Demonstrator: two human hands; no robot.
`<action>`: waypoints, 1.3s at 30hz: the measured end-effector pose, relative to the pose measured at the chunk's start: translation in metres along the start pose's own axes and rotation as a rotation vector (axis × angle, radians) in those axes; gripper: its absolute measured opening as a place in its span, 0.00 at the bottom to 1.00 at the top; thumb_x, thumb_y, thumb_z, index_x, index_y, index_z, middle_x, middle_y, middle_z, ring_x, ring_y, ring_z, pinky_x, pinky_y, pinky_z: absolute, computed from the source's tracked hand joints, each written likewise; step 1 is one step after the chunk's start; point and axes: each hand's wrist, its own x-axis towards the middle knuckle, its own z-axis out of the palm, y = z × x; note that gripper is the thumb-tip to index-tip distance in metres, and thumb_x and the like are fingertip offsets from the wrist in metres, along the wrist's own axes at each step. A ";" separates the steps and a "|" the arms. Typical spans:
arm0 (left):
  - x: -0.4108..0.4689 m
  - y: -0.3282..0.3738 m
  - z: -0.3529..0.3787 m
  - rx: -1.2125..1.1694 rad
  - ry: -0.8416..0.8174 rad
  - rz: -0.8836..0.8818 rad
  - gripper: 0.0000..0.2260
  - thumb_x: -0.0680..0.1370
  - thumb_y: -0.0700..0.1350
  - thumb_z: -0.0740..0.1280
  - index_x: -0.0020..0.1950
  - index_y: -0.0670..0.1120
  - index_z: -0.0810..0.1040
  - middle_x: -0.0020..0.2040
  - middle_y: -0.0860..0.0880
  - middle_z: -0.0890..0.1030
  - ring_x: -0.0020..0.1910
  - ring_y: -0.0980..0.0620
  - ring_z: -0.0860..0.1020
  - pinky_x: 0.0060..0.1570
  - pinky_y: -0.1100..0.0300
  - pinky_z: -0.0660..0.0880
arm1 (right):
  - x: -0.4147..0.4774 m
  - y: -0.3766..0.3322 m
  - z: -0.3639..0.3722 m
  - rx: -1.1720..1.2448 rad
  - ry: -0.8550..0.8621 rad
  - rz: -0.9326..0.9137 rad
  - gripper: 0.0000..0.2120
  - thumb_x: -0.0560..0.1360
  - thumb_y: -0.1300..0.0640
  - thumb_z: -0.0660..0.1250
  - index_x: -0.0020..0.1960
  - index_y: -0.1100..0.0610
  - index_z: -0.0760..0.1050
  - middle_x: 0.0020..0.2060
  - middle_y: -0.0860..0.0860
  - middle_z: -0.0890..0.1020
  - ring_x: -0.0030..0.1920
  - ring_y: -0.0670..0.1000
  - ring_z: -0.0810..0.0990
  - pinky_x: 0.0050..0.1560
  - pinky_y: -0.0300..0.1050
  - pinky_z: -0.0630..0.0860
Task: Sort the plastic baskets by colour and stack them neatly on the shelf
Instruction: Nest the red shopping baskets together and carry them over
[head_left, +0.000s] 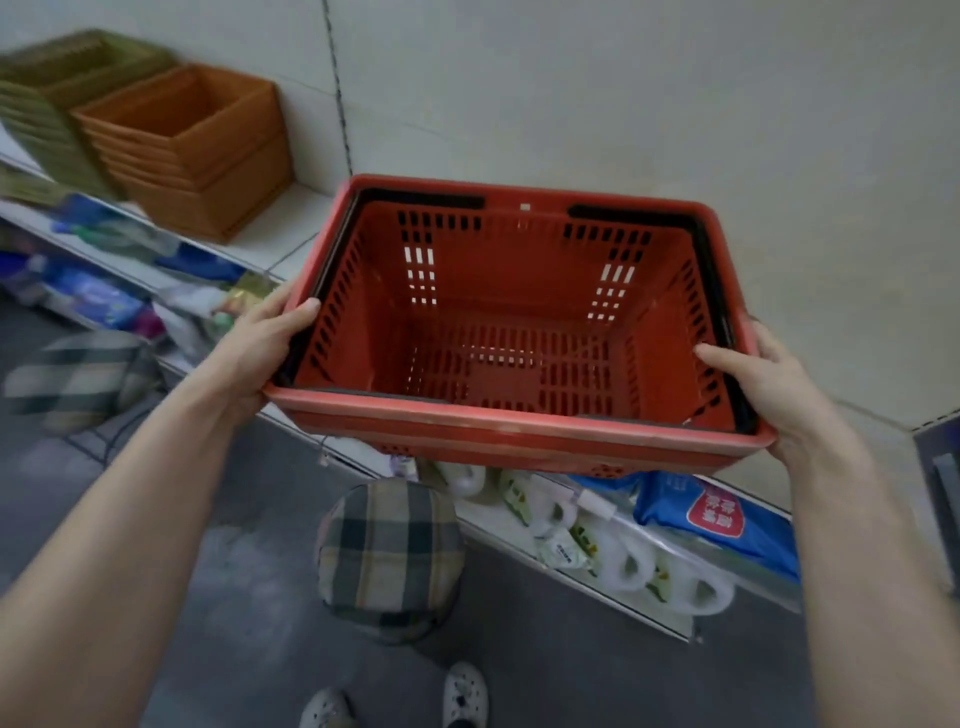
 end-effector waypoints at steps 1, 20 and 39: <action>-0.013 -0.001 -0.018 0.009 0.016 0.019 0.18 0.81 0.40 0.57 0.71 0.49 0.70 0.54 0.48 0.83 0.45 0.54 0.83 0.47 0.58 0.81 | -0.009 -0.002 0.015 -0.006 -0.022 -0.014 0.17 0.75 0.64 0.68 0.55 0.43 0.77 0.48 0.51 0.84 0.42 0.50 0.85 0.41 0.47 0.84; -0.173 -0.013 -0.401 -0.060 0.433 -0.050 0.18 0.81 0.40 0.59 0.69 0.53 0.73 0.53 0.50 0.83 0.44 0.55 0.84 0.42 0.58 0.82 | -0.114 -0.011 0.412 -0.143 -0.430 -0.045 0.22 0.73 0.67 0.67 0.61 0.46 0.76 0.50 0.53 0.85 0.44 0.52 0.86 0.42 0.49 0.82; -0.069 0.025 -0.749 -0.042 0.698 -0.067 0.20 0.79 0.37 0.62 0.68 0.53 0.73 0.47 0.57 0.85 0.41 0.59 0.83 0.40 0.64 0.81 | -0.034 -0.086 0.841 -0.243 -0.680 -0.013 0.24 0.74 0.64 0.67 0.68 0.48 0.72 0.53 0.54 0.83 0.49 0.54 0.84 0.45 0.50 0.82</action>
